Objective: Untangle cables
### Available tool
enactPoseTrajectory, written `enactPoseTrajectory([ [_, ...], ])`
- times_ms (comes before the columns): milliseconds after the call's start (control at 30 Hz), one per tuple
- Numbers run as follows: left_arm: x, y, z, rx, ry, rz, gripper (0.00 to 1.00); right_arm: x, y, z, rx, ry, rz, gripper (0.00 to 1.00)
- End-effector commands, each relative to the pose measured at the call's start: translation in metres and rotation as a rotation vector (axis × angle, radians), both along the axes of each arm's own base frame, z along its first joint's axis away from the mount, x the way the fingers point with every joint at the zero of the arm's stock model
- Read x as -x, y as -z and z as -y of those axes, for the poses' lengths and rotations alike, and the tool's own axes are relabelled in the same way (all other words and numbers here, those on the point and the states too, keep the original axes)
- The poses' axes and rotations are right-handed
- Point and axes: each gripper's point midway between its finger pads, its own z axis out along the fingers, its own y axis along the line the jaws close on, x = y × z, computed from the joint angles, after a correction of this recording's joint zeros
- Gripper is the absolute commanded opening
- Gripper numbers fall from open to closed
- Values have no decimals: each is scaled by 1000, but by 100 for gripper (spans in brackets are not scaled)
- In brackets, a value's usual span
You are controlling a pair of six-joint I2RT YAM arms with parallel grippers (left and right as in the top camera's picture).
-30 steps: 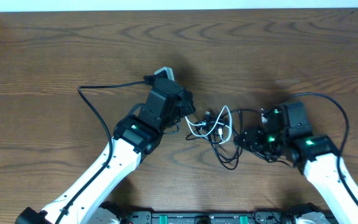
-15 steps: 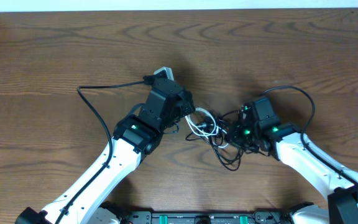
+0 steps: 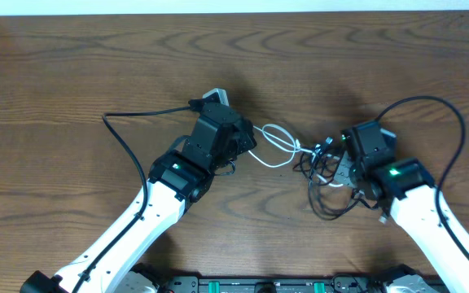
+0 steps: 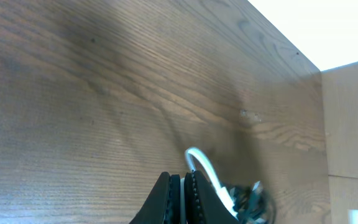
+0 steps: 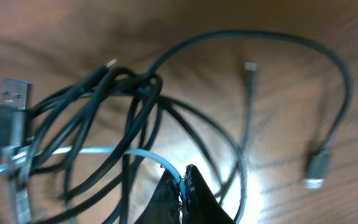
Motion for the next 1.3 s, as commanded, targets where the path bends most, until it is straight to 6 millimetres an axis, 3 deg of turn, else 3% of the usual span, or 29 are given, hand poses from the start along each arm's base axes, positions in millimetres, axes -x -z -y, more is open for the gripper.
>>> enactPoseTrajectory([
  [0,-5,-4,-4,0,-28,10,8,-8,-28,9,27,16,105,1],
  [100,-5,-4,-4,-2,-28,9,8,-5,-35,-15,-65,-122,117,1],
  [200,-4,-3,-5,-5,-28,5,8,9,-63,-90,-320,-617,190,1],
  [267,-4,-2,-5,-7,-28,2,8,37,-97,-138,-547,-967,290,1],
  [333,-3,-1,-5,-11,-28,-4,8,61,-125,-159,-703,-1173,373,1],
  [400,-1,2,-6,-18,-28,-14,8,73,-141,-167,-773,-1276,432,1],
  [533,3,8,-9,-36,-28,-43,8,61,-146,-169,-730,-1286,497,1],
  [700,4,10,-10,-40,-28,-49,8,46,-137,-168,-632,-1306,535,1],
  [767,4,10,-10,-40,-28,-50,8,34,-121,-164,-568,-1255,494,1],
  [833,5,10,-10,-41,-27,-53,8,13,-90,-151,-469,-1103,382,1],
  [933,8,15,-12,-55,-28,-72,8,-22,-28,-95,-221,-646,157,1],
  [1000,13,22,-15,-75,-28,-103,8,-26,-2,-59,-96,-413,60,1],
  [1100,20,36,-20,-111,-28,-157,8,-21,8,-54,-107,-350,4,1],
  [1267,26,64,-24,-162,-27,-236,8,-13,-1,-60,-145,-400,5,1],
])
